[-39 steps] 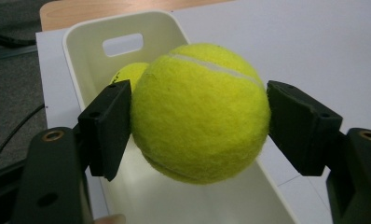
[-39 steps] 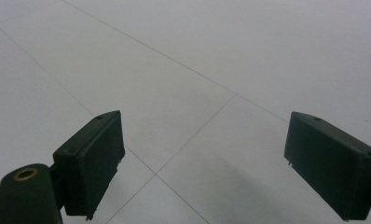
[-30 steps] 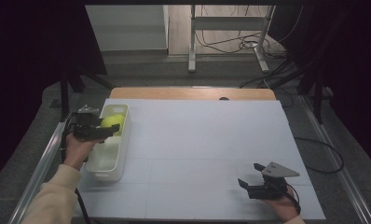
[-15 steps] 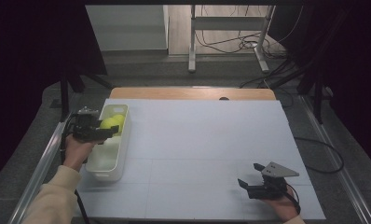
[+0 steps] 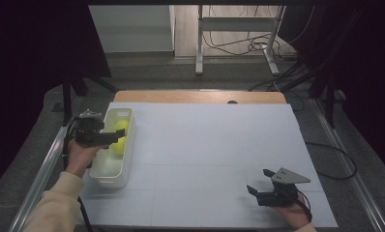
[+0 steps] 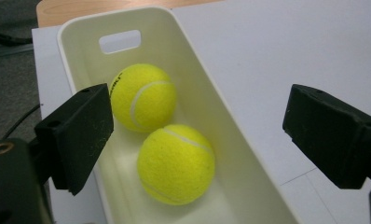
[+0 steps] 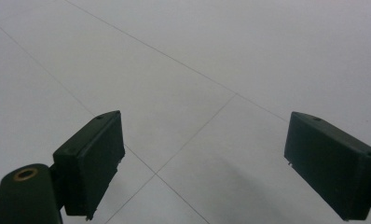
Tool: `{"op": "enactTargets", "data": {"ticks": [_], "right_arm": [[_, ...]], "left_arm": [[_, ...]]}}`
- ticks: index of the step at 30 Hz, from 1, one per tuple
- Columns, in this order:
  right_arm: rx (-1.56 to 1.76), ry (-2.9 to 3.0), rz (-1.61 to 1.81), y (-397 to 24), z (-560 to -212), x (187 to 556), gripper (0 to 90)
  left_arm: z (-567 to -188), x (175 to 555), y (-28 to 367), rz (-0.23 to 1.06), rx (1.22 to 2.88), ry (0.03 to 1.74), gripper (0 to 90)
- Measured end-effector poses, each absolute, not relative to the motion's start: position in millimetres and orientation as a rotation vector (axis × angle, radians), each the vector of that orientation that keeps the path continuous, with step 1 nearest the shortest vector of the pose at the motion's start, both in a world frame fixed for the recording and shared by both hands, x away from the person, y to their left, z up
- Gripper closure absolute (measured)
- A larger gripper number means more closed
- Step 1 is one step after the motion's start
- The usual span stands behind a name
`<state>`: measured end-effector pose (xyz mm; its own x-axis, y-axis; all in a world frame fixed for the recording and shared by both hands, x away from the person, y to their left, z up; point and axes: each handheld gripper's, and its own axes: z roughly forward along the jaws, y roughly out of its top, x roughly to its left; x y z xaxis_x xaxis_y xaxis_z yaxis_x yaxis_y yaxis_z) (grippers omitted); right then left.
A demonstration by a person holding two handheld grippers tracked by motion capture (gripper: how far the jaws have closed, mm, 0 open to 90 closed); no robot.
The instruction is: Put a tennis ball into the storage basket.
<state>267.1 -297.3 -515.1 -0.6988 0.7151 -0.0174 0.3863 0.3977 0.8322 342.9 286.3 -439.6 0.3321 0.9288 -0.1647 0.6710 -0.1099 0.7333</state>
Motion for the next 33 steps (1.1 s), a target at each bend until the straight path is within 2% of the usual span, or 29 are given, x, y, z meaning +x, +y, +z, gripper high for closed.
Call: {"op": "enactTargets", "data": {"ticks": [18,33], "right_arm": [[0.951,2.286,1.219,-297,-515,267,12.4],[0.952,2.285,1.219,-297,-515,267,12.4]], "left_arm": [[-424,320,262,0.416,1.816,1.207,10.4],[-422,291,223,0.356,1.818,1.027,10.9]]}}
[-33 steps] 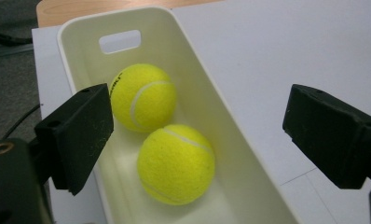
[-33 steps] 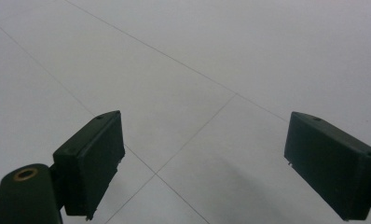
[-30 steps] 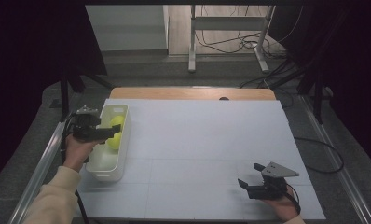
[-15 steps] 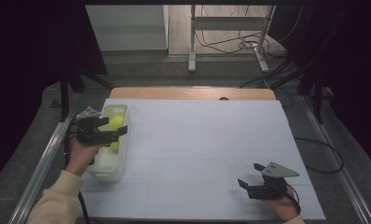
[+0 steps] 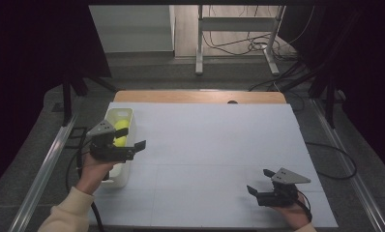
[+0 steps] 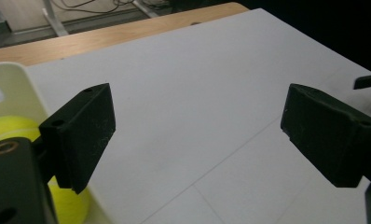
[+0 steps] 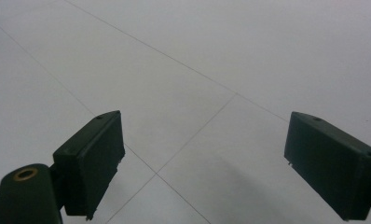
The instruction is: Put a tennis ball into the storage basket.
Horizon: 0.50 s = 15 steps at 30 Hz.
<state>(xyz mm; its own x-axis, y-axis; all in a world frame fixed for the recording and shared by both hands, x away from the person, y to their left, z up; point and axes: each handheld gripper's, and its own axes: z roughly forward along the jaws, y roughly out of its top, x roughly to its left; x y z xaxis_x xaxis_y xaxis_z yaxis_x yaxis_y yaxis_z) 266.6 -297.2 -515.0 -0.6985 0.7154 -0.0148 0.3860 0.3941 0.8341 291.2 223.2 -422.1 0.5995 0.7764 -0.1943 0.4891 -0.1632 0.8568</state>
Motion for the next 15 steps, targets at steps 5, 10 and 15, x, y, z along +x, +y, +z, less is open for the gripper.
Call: {"op": "enactTargets", "data": {"ticks": [5,10,15], "right_arm": [[0.951,2.285,1.219,-297,-515,266,12.4],[0.951,2.285,1.219,-297,-515,266,12.4],[0.951,2.285,1.219,-297,-515,266,12.4]], "left_arm": [[-426,283,210,0.334,1.823,0.984,10.9],[-433,276,196,0.317,1.843,0.947,10.8],[-438,271,187,0.298,1.855,0.923,10.8]]}}
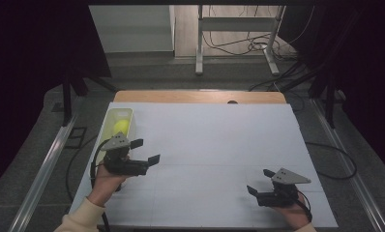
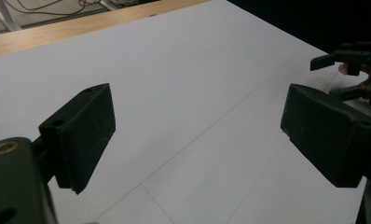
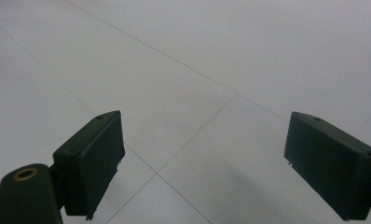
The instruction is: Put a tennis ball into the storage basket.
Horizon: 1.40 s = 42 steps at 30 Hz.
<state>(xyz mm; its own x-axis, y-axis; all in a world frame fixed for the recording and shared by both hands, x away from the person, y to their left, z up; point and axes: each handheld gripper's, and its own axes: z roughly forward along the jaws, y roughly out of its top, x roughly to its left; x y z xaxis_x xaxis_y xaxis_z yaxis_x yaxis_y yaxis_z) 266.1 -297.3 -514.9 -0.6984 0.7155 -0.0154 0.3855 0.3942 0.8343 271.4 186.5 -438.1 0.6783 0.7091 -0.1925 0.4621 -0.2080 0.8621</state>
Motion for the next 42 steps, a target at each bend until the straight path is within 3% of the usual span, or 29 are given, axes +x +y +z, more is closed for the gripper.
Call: {"op": "enactTargets", "data": {"ticks": [23,42], "right_arm": [[0.951,2.284,1.221,-299,-514,265,12.4],[0.922,2.300,1.252,-298,-514,262,12.4]], "left_arm": [[-485,250,153,0.198,1.884,0.862,10.6],[-519,245,163,0.161,1.911,0.914,10.6]]}}
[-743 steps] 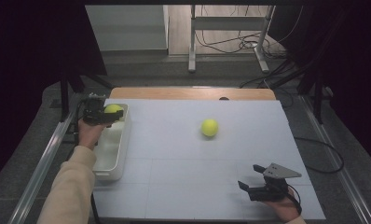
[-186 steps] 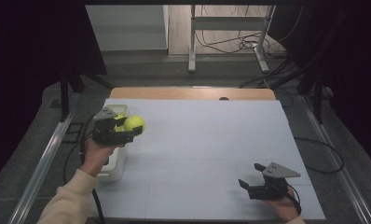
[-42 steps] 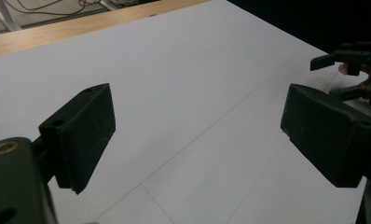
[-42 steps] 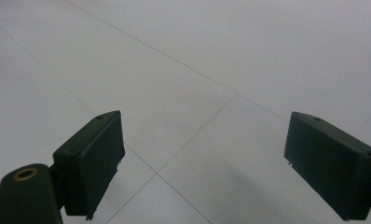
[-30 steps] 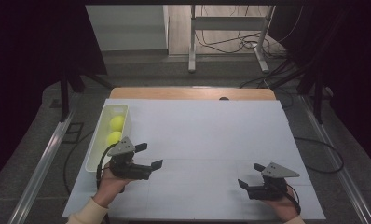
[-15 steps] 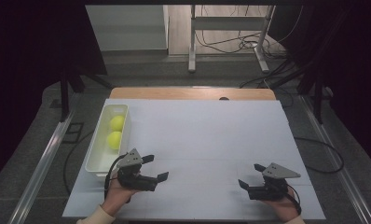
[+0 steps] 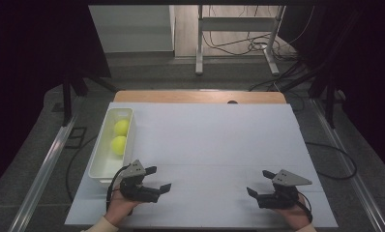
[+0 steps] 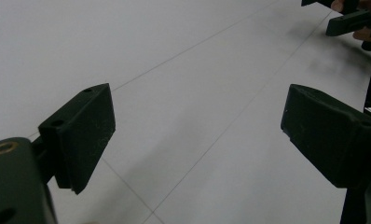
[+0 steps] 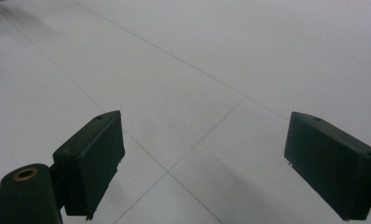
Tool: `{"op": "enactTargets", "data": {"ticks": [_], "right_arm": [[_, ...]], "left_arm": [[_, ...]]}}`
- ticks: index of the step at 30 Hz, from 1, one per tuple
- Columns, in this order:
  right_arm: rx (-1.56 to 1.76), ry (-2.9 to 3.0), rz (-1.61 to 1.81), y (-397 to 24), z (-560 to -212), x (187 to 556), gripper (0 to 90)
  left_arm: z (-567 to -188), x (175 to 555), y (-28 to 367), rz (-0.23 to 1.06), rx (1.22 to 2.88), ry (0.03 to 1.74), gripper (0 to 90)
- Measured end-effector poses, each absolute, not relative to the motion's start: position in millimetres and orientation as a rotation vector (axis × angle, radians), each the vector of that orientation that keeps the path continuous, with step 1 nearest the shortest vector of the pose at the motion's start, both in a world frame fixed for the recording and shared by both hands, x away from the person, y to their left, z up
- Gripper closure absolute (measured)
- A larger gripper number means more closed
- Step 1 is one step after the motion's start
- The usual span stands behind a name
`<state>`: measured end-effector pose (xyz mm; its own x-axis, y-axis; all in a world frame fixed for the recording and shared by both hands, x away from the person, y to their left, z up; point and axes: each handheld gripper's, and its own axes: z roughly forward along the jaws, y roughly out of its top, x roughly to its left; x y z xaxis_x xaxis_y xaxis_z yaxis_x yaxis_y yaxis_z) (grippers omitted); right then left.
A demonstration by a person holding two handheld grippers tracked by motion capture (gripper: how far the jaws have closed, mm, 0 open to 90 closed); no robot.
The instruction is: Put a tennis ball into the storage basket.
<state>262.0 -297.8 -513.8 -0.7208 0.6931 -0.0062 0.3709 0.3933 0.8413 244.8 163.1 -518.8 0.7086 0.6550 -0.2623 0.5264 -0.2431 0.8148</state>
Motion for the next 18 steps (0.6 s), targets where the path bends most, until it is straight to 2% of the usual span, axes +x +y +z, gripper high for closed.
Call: {"op": "enactTargets", "data": {"ticks": [18], "right_arm": [[0.902,2.312,1.258,-297,-514,262,12.4]], "left_arm": [[-524,242,174,0.161,1.898,0.944,10.6]]}}
